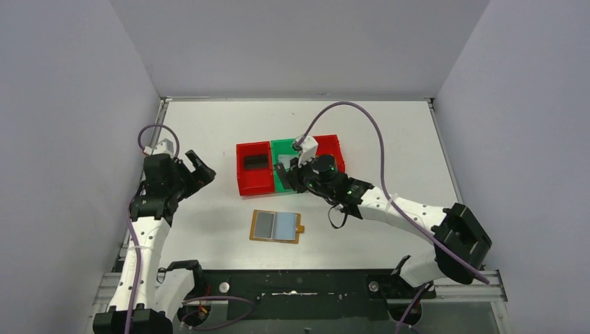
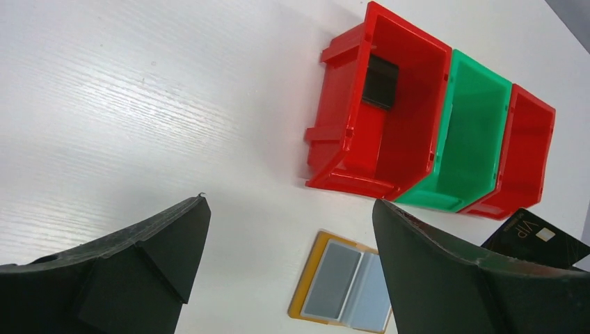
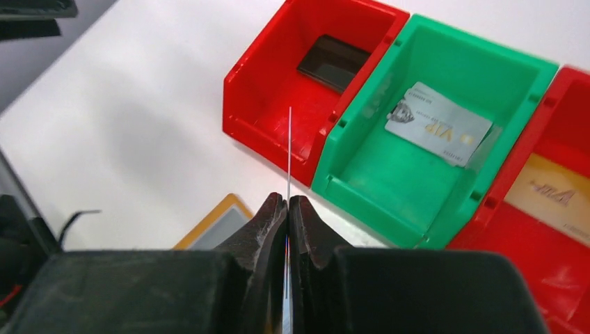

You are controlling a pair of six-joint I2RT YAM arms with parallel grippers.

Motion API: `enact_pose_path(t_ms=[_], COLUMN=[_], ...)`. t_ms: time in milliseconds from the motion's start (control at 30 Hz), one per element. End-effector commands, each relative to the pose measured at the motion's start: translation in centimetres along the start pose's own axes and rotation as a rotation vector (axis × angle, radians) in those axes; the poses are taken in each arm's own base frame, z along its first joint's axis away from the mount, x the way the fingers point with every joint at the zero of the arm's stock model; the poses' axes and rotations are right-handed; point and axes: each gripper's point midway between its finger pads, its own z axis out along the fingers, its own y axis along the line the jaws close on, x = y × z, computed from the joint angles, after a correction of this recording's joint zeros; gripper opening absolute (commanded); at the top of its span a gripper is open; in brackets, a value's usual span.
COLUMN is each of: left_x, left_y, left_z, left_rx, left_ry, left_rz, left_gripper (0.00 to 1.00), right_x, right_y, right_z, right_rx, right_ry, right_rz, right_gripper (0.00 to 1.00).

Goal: Take the credit cards out of the card holder

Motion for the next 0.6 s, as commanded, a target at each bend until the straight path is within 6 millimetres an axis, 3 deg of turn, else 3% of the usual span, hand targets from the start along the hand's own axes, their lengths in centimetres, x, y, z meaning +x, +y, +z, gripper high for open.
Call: enact_pose_path(t_ms=[0,100,200,300,400,567], left_x=[-3.1,-4.5,-4.0,-3.2,-3.9,-3.8], left_y=[-0.8,-0.3,0.7,1.0,1.1,1.1], left_z=[-1.8,-2.1,-1.7,-2.0,-3.2,-2.8], left_rx=[0.023,0.01,-0.033,-0.042,-0.059,-0.056], left_ry=[-0.143,-0.249,-0.259,-0.266,-0.33,-0.334], left_rz=[0.036,0.065,0.076,0.079,0.074,0.057], left_gripper=[0.9,0.9,0.91,0.91,0.92,0.92], right_x=[-4.6,-6.0,-6.4,-7.0,-6.9,-6.7], right_y=[-0.3,-0.1,0.2,-1.6,-0.5,-0.3], right_z=[1.6,3.4,5.0,6.5,8.1,10.4], right_rx=[0.091,0.093,0.084,0.23,0.17,0.18], right_ry=[-0.067,-0.081,-0.081,-0.096,-0.098,-0.082], right_rz=[-0.293,-0.361,-0.442,-0.464,-0.528,-0.607], right_gripper=[0.0,0.0,0.0,0.0,0.0,0.0])
